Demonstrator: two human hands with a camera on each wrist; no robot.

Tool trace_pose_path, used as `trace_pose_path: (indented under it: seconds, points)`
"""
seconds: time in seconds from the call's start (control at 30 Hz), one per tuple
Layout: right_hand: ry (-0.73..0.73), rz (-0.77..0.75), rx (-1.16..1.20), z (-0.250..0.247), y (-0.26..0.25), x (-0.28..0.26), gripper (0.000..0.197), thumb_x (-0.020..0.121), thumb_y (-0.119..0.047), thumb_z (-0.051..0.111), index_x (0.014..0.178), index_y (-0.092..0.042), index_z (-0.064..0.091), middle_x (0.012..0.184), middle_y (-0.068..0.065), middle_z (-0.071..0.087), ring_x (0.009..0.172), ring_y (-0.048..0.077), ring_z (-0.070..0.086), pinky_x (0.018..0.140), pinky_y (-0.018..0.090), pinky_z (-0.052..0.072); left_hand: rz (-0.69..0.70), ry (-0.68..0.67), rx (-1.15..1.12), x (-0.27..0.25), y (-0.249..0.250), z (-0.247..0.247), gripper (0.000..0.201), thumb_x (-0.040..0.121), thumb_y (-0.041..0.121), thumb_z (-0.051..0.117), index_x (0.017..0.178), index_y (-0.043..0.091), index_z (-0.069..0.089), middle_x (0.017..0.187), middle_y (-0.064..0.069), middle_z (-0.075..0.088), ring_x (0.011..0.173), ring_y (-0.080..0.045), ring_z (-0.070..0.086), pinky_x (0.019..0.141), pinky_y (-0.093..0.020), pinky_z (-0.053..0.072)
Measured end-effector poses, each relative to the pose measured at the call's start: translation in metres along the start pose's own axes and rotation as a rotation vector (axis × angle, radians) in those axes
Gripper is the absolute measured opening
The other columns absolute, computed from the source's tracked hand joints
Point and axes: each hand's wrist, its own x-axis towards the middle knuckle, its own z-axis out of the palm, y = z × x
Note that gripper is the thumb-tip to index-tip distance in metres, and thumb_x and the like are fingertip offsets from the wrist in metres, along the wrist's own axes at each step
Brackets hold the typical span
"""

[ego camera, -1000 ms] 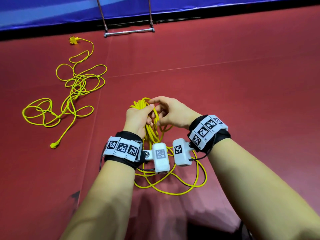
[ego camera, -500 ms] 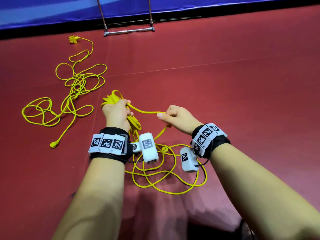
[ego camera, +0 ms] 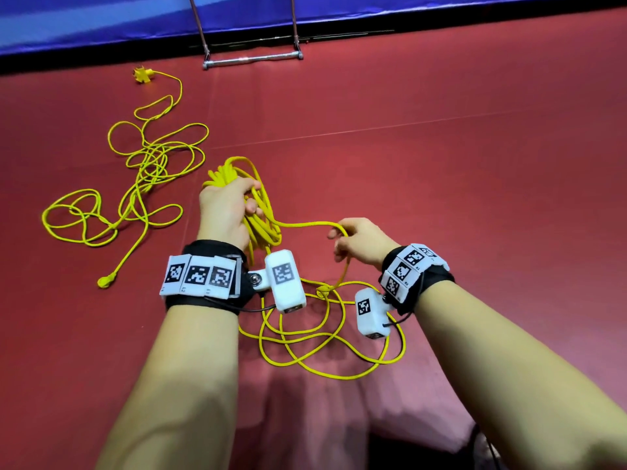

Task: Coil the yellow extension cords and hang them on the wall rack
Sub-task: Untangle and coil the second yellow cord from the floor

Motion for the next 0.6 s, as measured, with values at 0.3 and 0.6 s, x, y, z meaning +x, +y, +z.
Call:
trace_pose_path:
  seconds: [0.3,0.6]
  points:
    - [0.399,0.179,0.768,-0.016,-0.013,0.004,0.031,0.106,-0.028,0.034,0.084,-0.015,0.052,0.045,-0.007,0.029,0.033,0.008,0.027,0.044,0.019,0.032,-0.085,-0.046,0.083,0.000,-0.011,-0.005,0.012,0.082,-0.003,0.053,0.071,0.002,0.054,0.084,-0.016,0.061,0.039,-0.013,0.032,0.048,-0.025,0.036]
    - [0.435,0.258,0.992,-0.027,-0.036,0.007,0.021,0.097,-0.020,0.034,0.080,-0.021,0.046,0.045,-0.003,0.037,0.030,0.010,0.030,0.045,0.016,0.024,-0.164,-0.112,0.116,0.002,-0.018,-0.006,0.019,0.086,0.003,0.056,0.068,0.010,0.050,0.054,-0.002,0.045,0.034,-0.013,0.030,0.044,-0.021,0.033]
